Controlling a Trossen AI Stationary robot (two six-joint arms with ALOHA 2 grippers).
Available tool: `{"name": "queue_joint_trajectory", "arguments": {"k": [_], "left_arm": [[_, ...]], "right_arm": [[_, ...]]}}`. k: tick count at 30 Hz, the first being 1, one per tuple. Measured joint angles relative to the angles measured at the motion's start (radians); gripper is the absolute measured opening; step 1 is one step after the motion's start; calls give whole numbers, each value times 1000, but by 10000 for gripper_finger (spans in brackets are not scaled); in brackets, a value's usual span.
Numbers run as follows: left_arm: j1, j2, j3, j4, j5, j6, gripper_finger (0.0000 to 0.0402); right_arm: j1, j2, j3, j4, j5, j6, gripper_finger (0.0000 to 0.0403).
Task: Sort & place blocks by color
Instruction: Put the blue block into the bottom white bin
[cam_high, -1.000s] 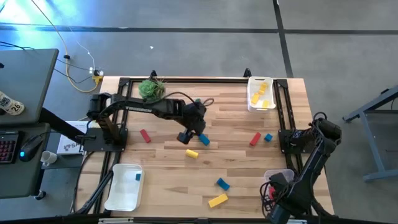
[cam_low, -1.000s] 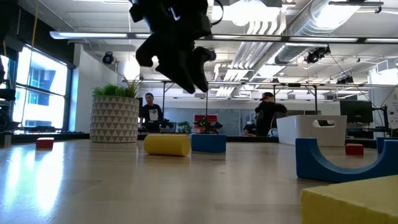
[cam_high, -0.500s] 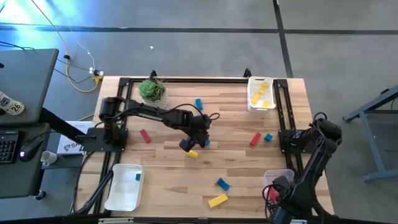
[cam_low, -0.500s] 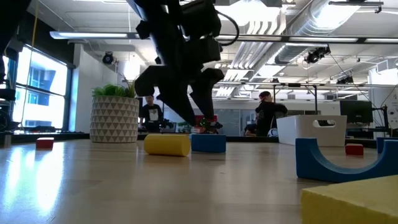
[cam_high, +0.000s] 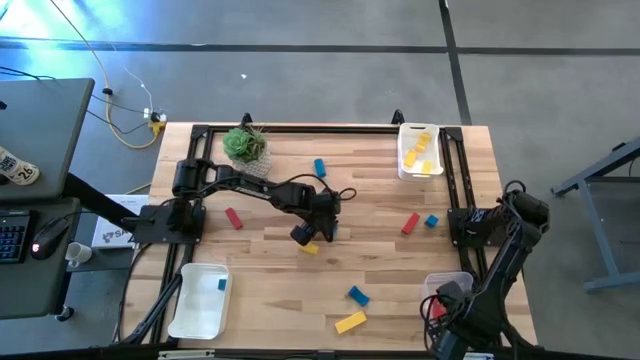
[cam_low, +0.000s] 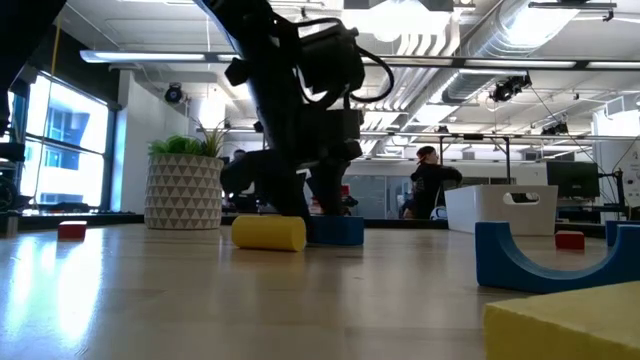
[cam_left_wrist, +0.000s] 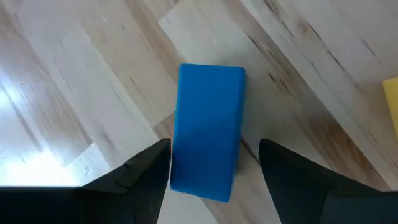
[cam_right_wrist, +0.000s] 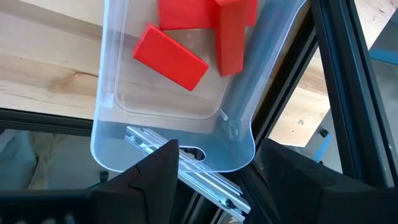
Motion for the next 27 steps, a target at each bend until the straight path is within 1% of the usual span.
{"name": "queue_joint_trajectory", "arguments": {"k": [3, 6, 8, 13, 14, 18, 23, 25, 27], "left_arm": [[0, 1, 0, 4, 5, 0, 228], [0, 1, 0, 17, 20, -2, 207], [-1, 1, 0, 26, 24, -3, 183], [0, -1, 1, 24, 27, -38, 109], [0, -2, 1, 24, 27, -51, 101], [0, -7, 2, 6, 27, -109, 101], [-1, -20, 61, -119, 10, -193, 101], [0, -34, 87, -193, -4, -216, 101], [-1, -47, 110, -210, -22, -220, 101]], "right_arm": [[-1, 0, 0, 0, 16, 0, 213], [-3, 0, 0, -2, 76, 1, 213], [-4, 0, 0, -9, 120, 2, 213], [-17, 0, 0, -48, 176, 0, 213], [-18, 0, 0, -55, 192, 0, 213], [-23, 0, 0, -68, 260, -13, 213], [-42, -2, 2, -97, 334, -26, 213], [-54, -10, 2, -122, 356, -26, 213], [-60, -25, 2, -149, 387, -30, 213]]}}
